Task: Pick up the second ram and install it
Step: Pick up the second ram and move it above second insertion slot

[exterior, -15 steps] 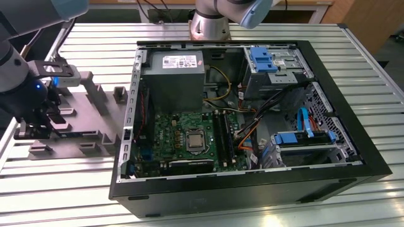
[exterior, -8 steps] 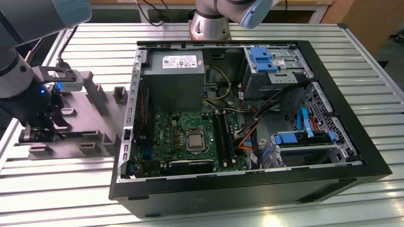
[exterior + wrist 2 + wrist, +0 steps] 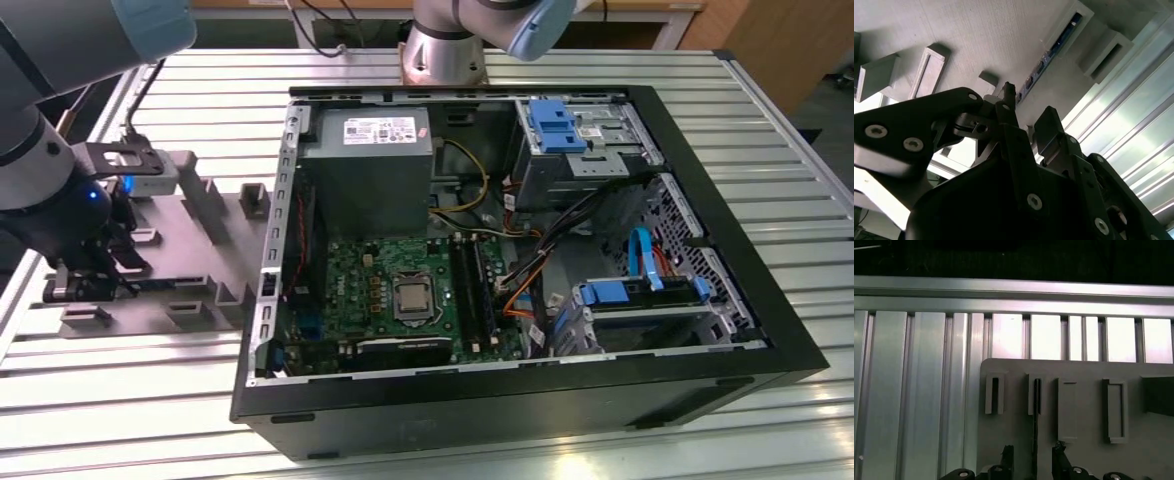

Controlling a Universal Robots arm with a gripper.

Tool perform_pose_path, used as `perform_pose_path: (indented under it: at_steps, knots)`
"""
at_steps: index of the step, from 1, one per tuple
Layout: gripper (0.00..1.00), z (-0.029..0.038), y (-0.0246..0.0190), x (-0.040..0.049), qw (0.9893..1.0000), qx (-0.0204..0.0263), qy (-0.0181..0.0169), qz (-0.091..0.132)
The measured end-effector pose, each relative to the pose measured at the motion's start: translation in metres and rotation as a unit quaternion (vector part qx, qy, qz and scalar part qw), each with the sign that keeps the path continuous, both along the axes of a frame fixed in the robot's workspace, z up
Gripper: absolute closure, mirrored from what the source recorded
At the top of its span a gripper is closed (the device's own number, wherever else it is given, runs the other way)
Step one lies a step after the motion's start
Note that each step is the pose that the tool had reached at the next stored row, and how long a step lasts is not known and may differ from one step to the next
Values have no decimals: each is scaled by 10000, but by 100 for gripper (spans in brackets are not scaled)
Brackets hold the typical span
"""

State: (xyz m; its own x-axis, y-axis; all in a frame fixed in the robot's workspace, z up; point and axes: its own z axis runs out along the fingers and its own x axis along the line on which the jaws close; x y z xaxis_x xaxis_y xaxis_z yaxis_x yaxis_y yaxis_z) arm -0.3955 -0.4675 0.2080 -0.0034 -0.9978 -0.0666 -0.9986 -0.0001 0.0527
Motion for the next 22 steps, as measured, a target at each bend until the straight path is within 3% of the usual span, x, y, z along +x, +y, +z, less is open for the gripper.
perform_pose_path:
  at_steps: [9, 10, 11, 16, 17, 22]
  knots:
    - [58, -134, 15, -33, 10000, 0, 0, 1]
    - [58, -141, 15, -34, 10000, 0, 0, 1]
    - [65, -145, 15, -34, 10000, -1, 1, 1]
    - [67, -165, 15, -35, 10000, 0, 0, 1]
    - [74, -169, 15, -35, 10000, 0, 0, 1]
    - [75, -184, 15, -35, 10000, -1, 1, 1]
